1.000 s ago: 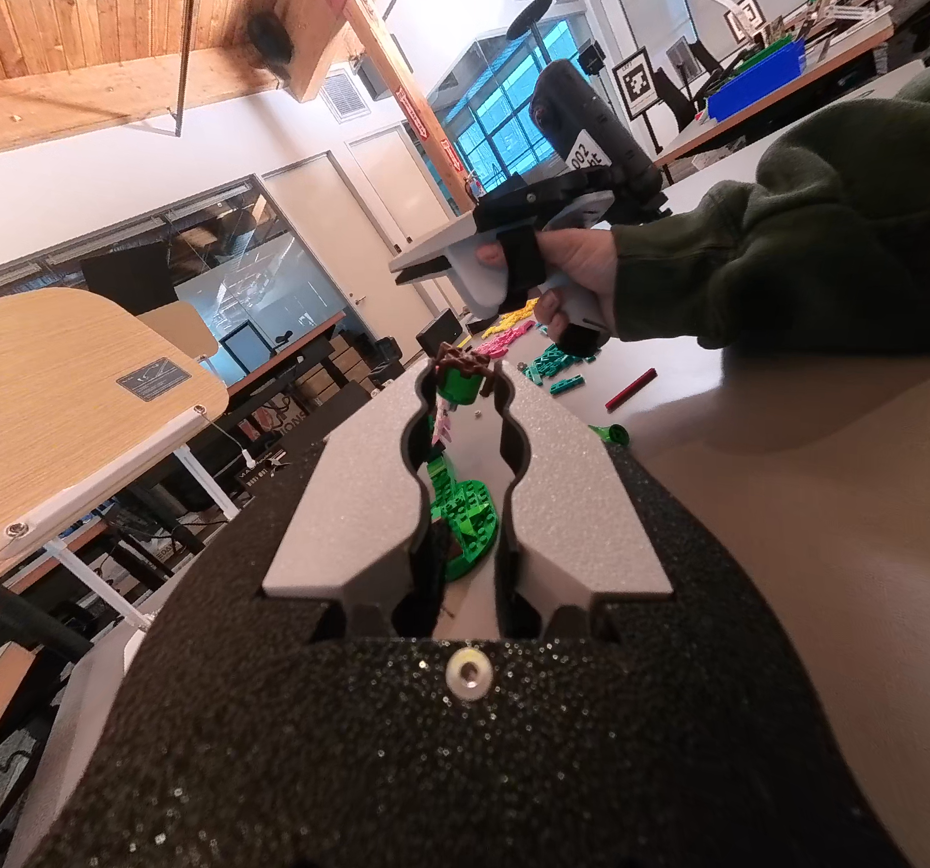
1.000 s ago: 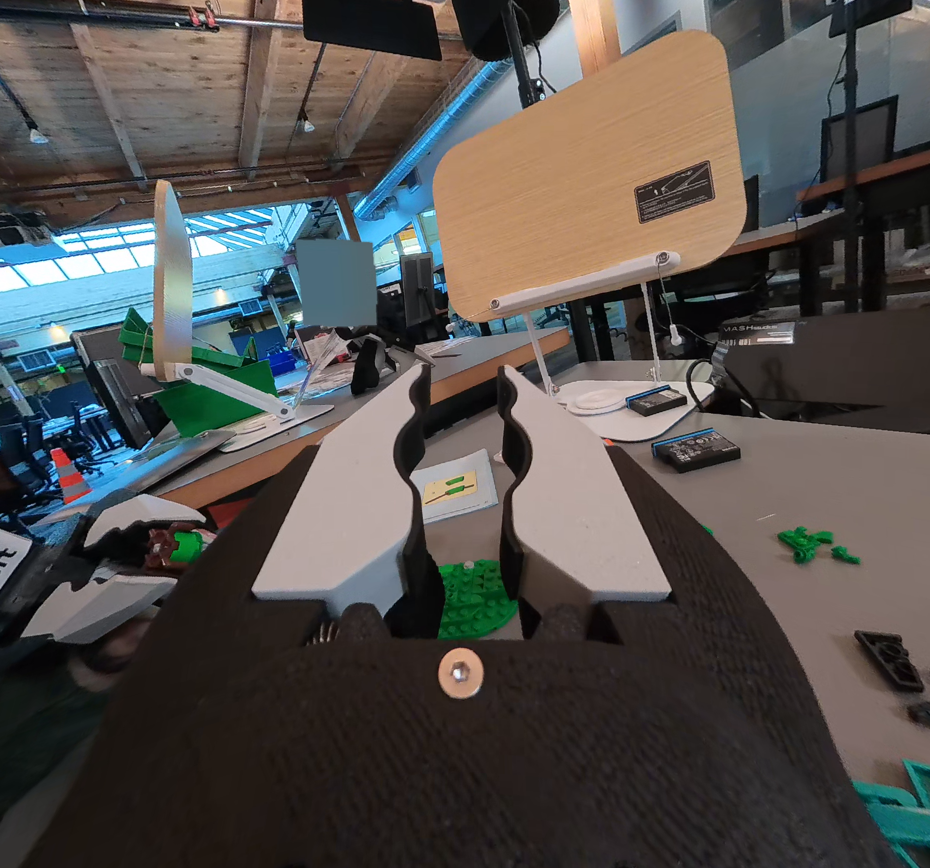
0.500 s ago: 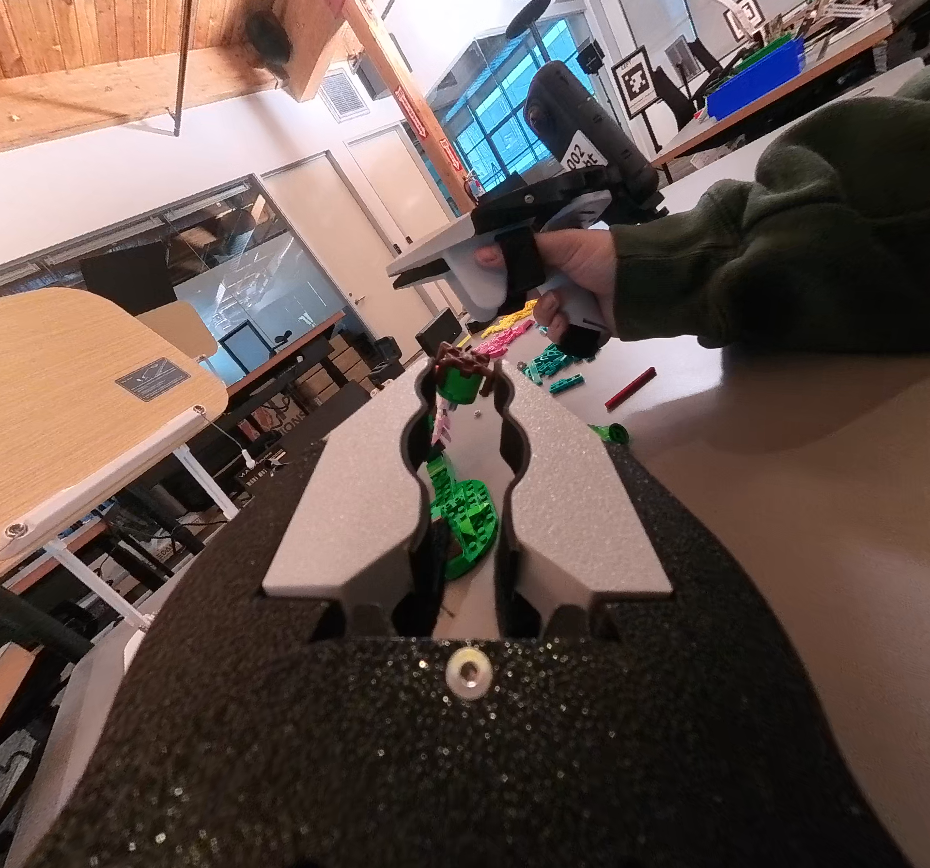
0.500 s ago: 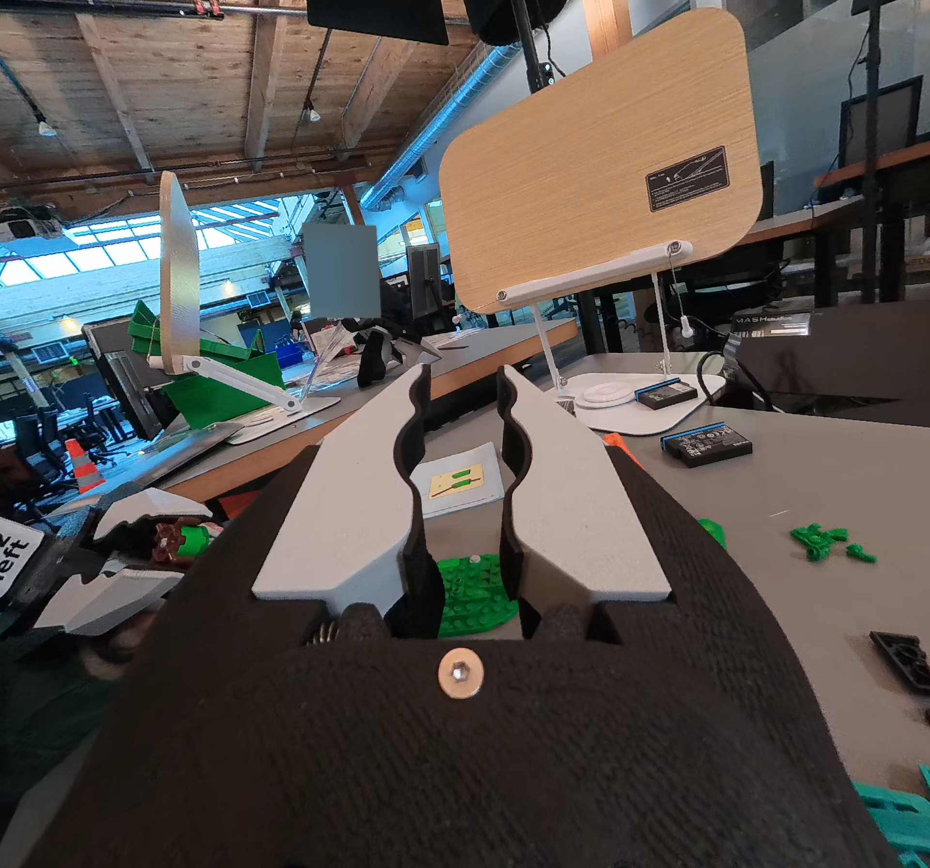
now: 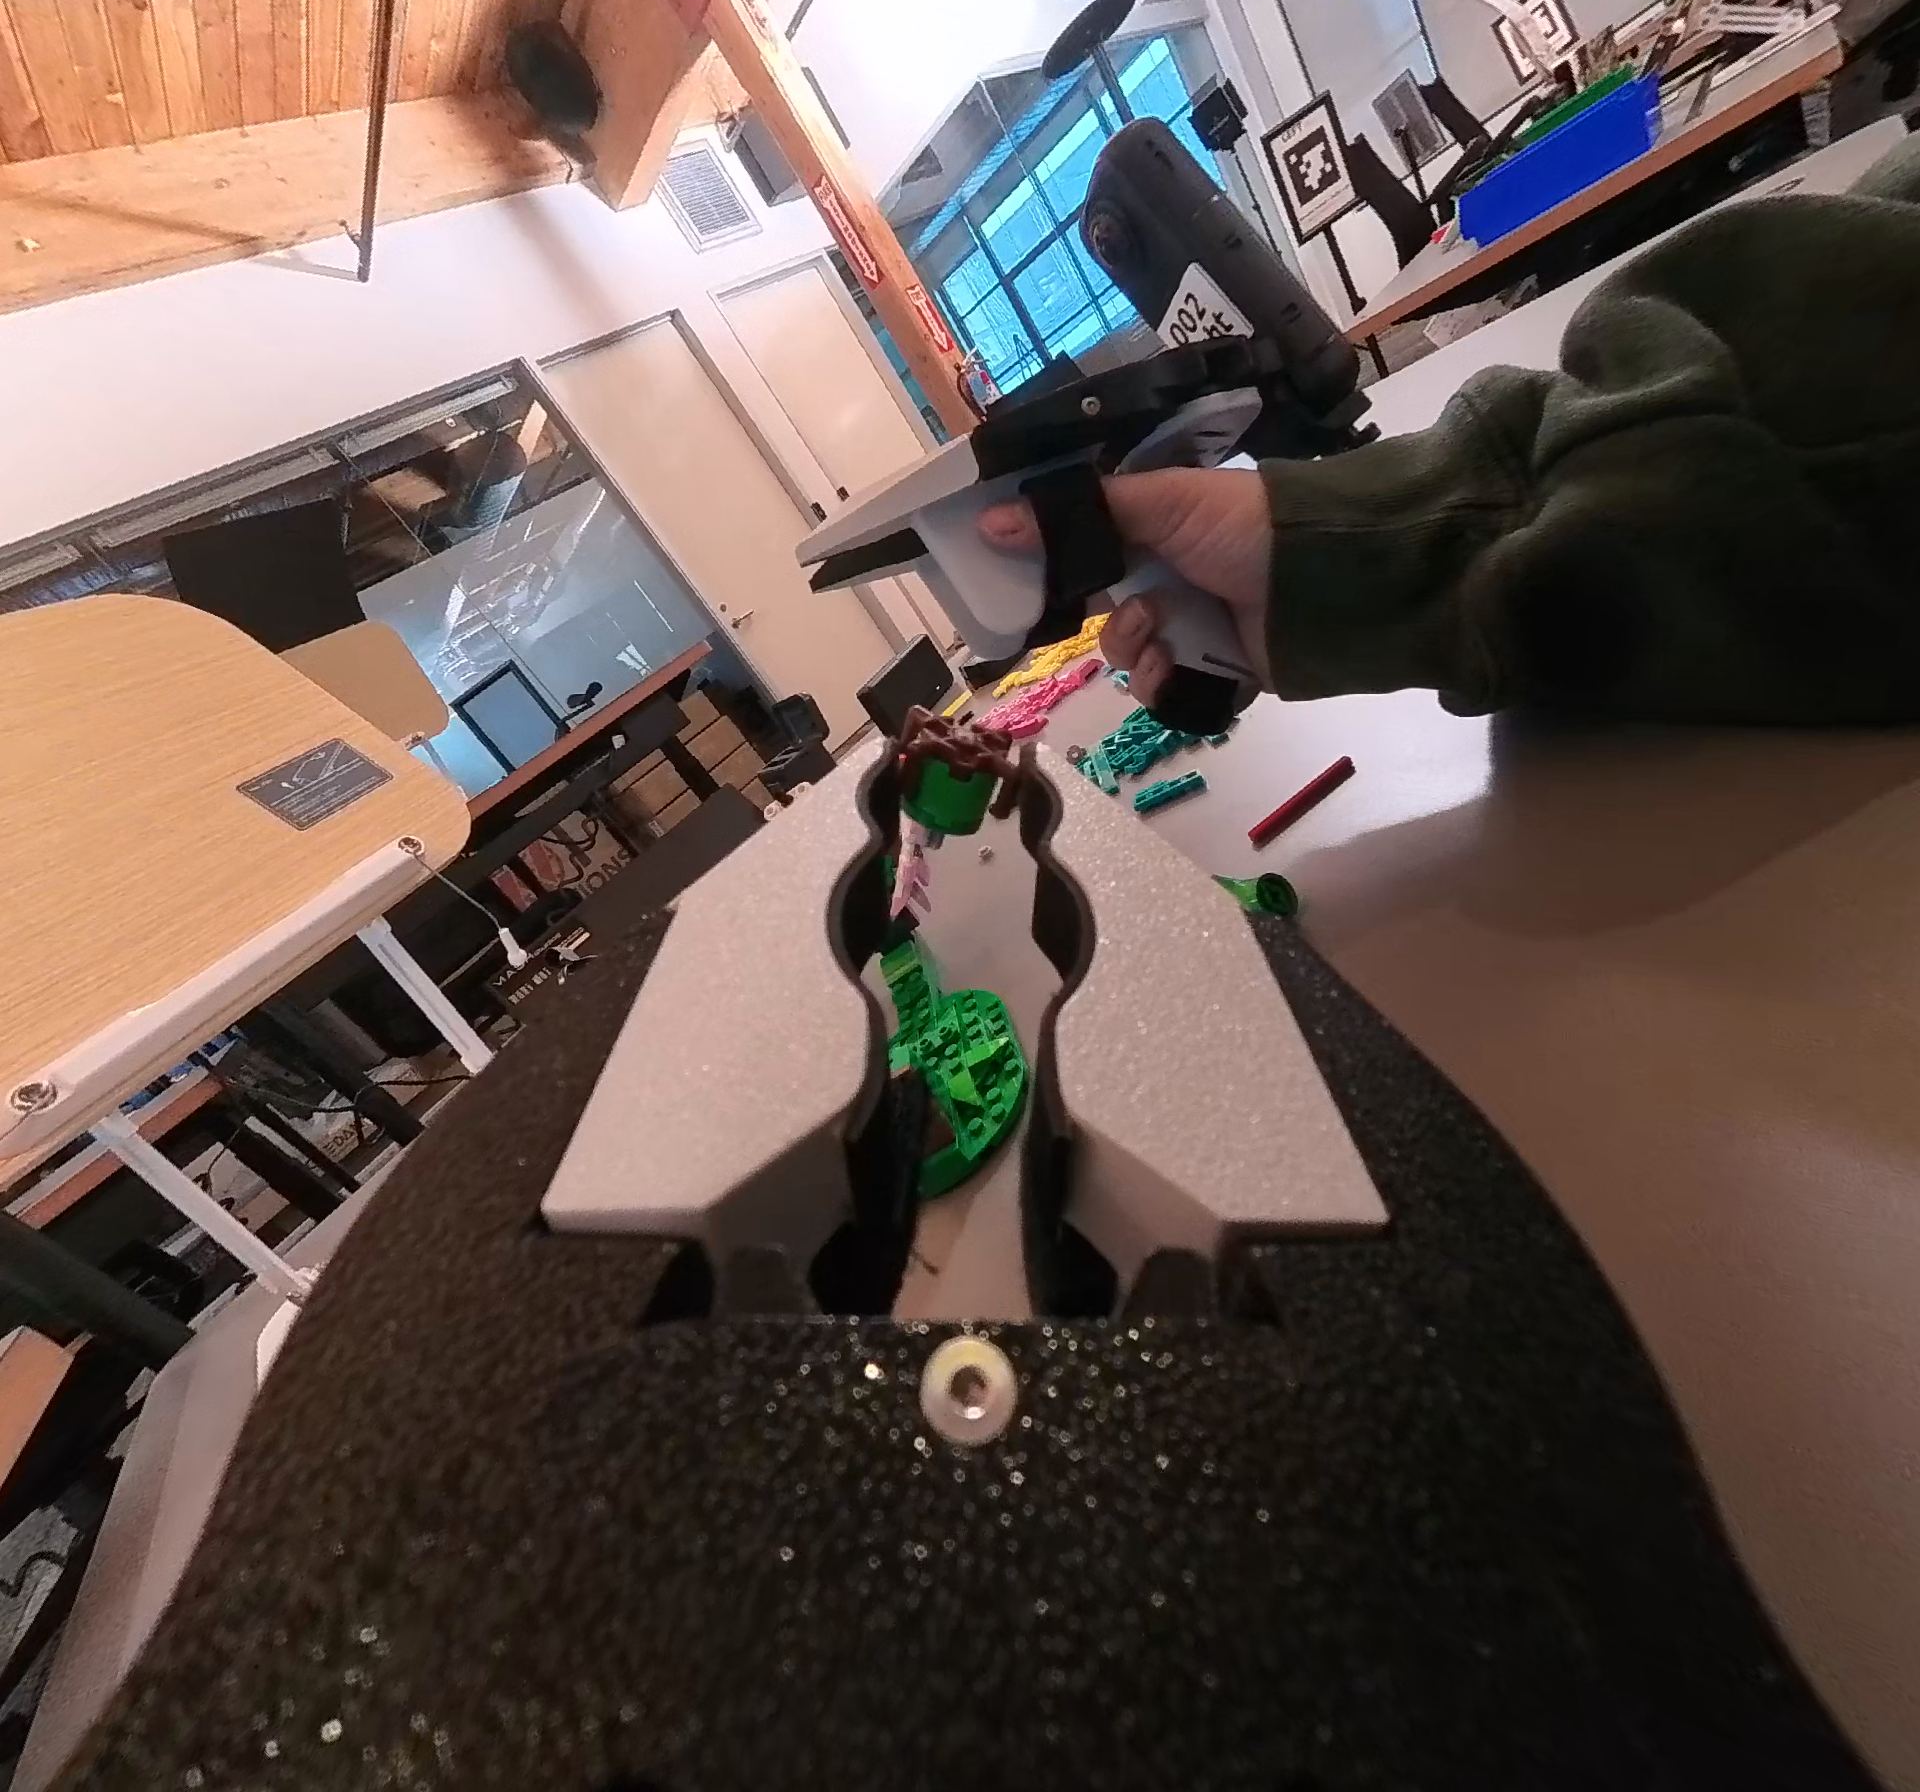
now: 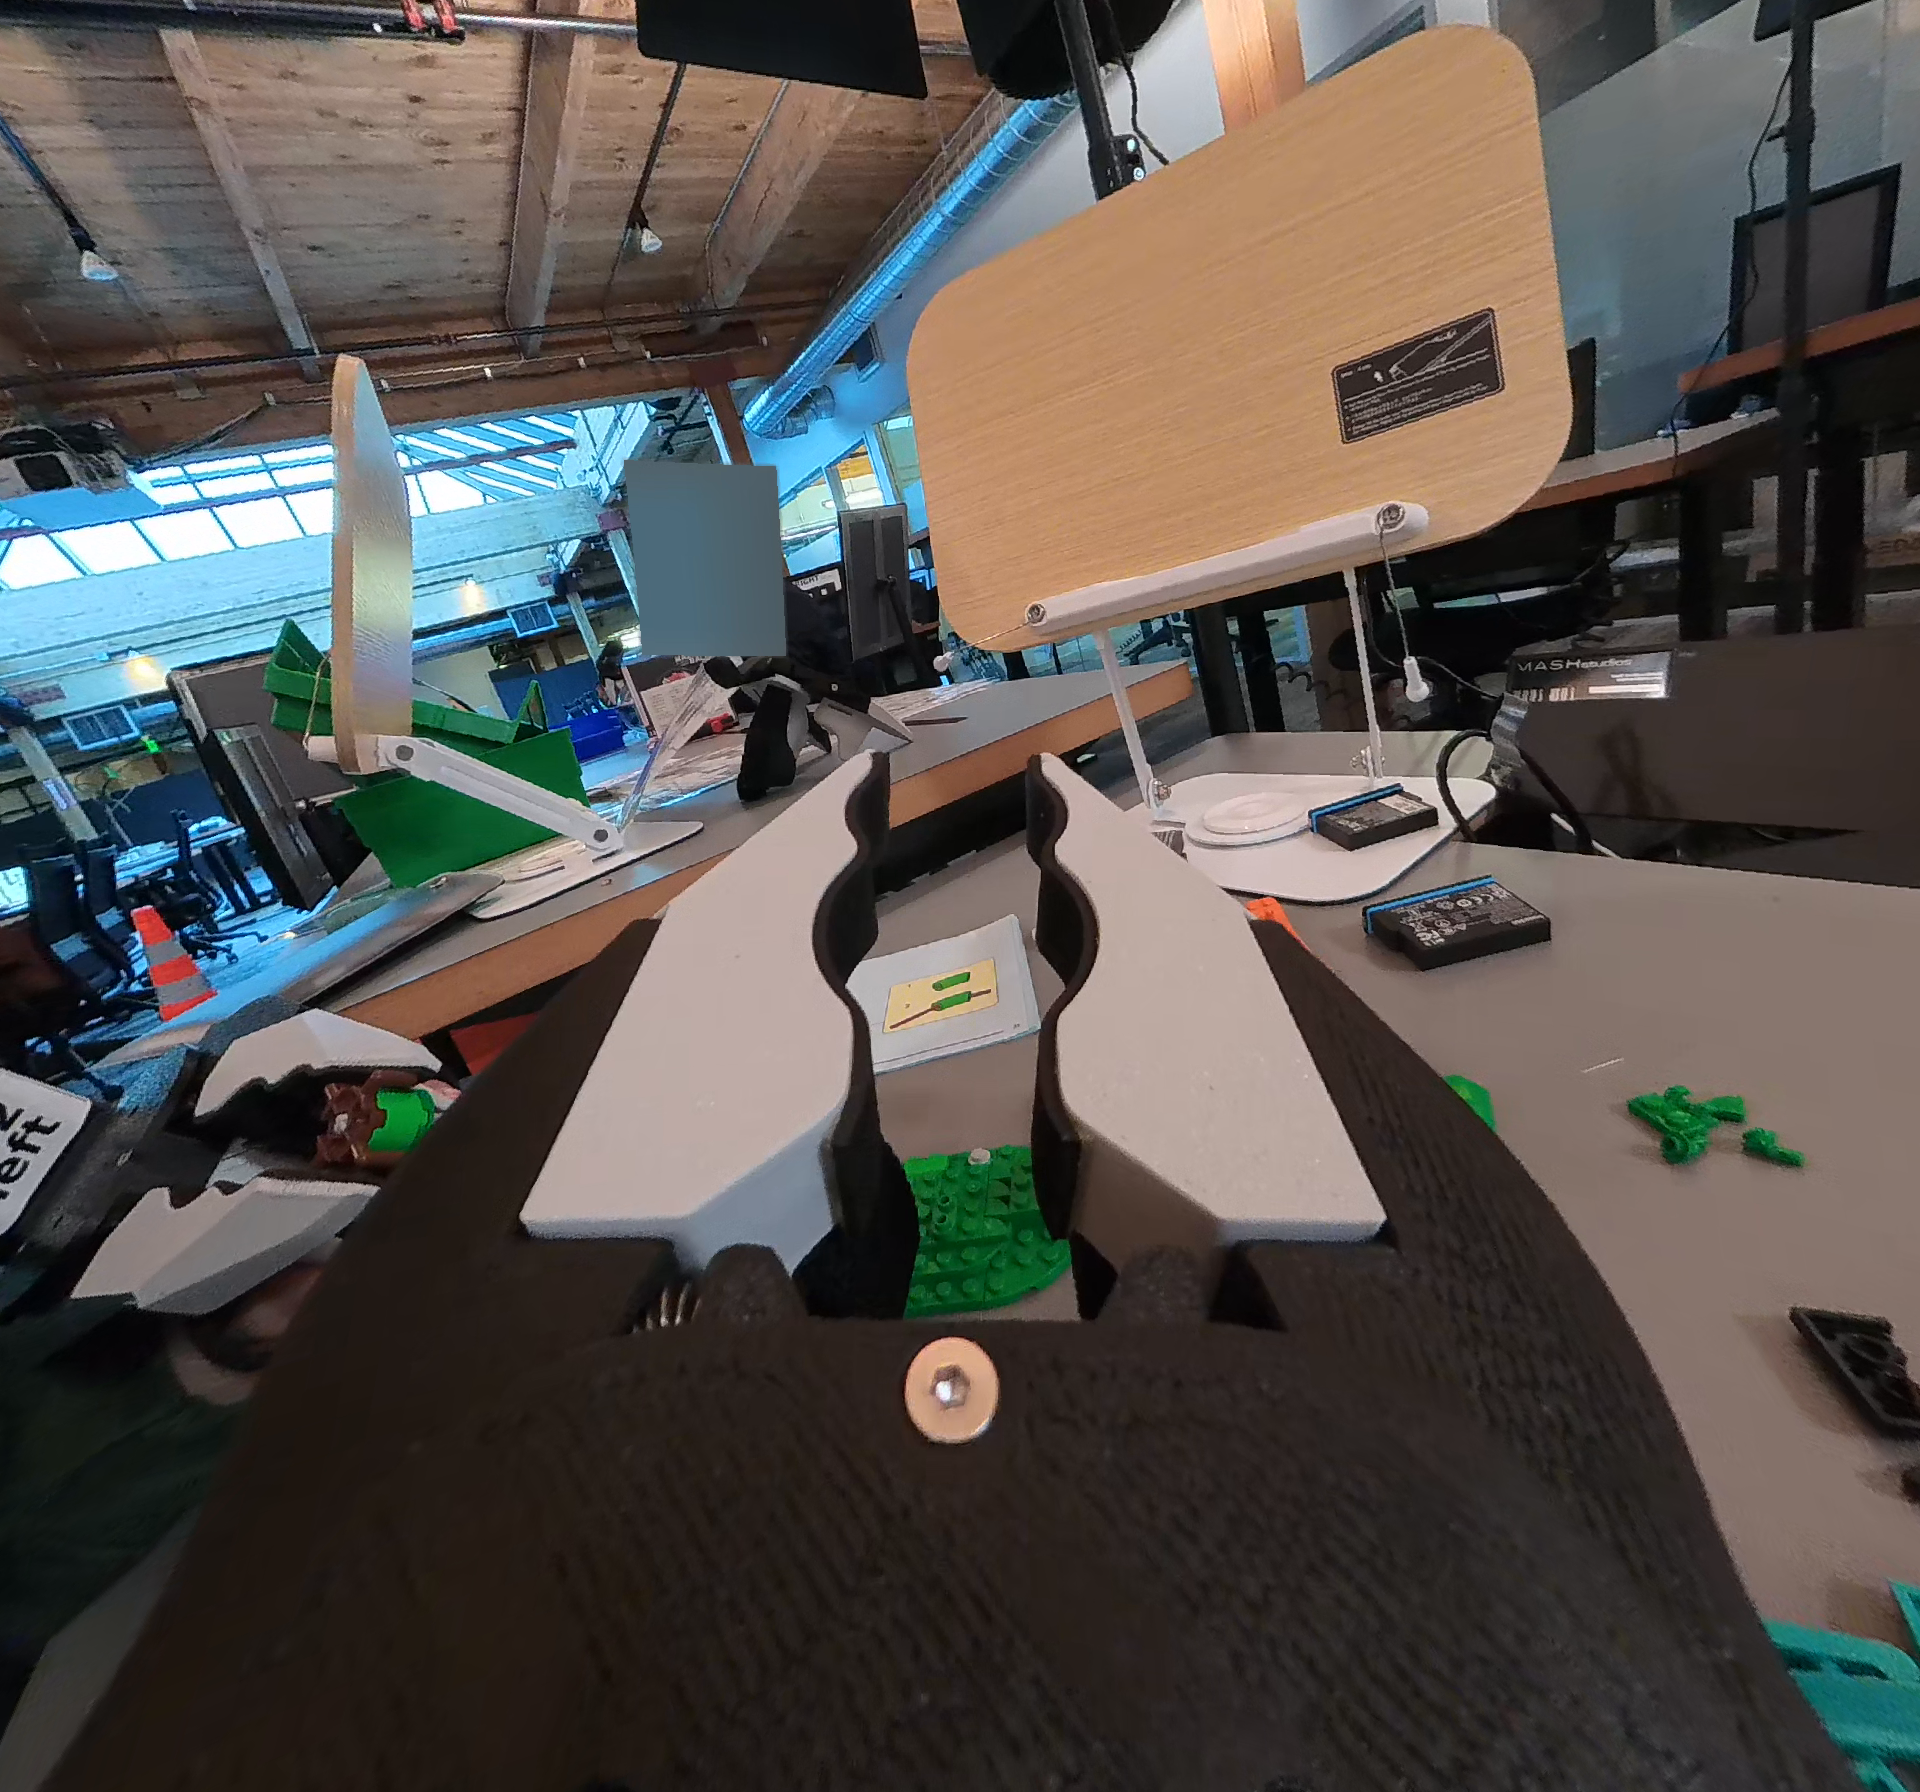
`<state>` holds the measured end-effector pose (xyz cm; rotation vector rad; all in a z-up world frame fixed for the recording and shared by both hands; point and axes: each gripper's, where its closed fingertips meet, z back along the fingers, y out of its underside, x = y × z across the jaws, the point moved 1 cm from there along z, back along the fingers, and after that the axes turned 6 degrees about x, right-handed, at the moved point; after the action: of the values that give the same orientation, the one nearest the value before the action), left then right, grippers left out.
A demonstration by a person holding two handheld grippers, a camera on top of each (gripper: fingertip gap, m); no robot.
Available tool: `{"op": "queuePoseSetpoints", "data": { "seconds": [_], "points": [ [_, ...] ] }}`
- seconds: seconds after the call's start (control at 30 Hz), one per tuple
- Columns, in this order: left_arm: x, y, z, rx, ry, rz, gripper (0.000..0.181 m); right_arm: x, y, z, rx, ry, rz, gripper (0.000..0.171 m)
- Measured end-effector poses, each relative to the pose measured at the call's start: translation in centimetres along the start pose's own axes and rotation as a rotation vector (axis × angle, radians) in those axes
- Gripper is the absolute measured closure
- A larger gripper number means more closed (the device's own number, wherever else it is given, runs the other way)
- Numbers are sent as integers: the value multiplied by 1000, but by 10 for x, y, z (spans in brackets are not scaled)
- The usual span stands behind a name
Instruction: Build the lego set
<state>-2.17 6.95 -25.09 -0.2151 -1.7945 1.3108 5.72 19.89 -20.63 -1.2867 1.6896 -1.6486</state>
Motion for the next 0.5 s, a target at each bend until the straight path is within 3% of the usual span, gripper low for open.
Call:
{"op": "queuePoseSetpoints", "data": {
  "seconds": [0.5],
  "points": [
    [0, 0, 0, -1, 0, -1, 161, 1, 3, -1, 12, -7, -5, 147]
  ]
}}
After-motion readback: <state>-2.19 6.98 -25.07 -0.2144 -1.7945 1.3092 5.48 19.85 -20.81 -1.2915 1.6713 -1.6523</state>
